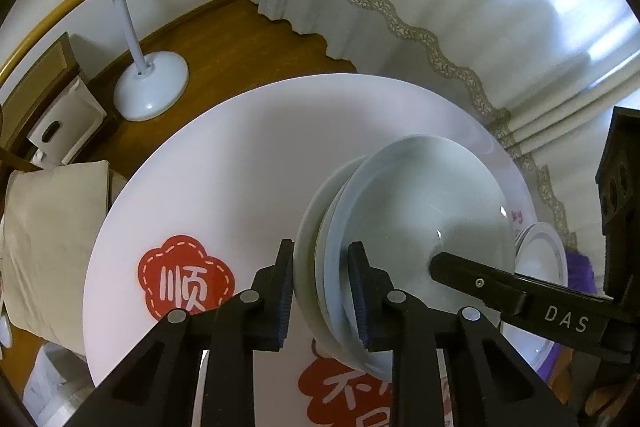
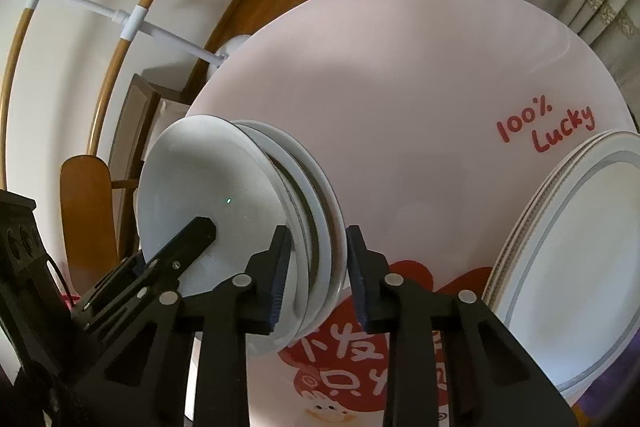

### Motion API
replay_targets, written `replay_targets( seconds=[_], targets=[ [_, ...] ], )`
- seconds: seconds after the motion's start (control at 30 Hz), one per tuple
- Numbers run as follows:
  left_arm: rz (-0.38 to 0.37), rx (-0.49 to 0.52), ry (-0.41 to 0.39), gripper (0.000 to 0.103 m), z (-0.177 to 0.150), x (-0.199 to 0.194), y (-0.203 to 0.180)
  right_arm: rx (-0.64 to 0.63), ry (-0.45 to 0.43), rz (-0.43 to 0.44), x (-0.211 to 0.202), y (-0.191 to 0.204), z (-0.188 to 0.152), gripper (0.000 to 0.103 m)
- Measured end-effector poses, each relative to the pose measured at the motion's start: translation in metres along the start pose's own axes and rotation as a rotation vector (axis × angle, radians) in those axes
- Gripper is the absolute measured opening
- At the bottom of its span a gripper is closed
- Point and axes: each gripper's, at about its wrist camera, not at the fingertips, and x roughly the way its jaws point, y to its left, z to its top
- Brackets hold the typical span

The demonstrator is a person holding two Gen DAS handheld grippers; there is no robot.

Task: Organize plates and bowls
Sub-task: 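Lower both grippers and close them on the bowl stack rim, then lift the bowl stack with both grippers and carry it over the plate stack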

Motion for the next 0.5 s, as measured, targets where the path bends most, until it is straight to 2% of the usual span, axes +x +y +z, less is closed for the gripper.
replay_targets(
  seconds=[0.5],
  targets=[
    [0.008,-0.005,-0.018,0.021,-0.029,-0.02,-0.012,-0.049,0.015,0.019,-0.011,-0.015,-0.019,0.022]
  ],
)
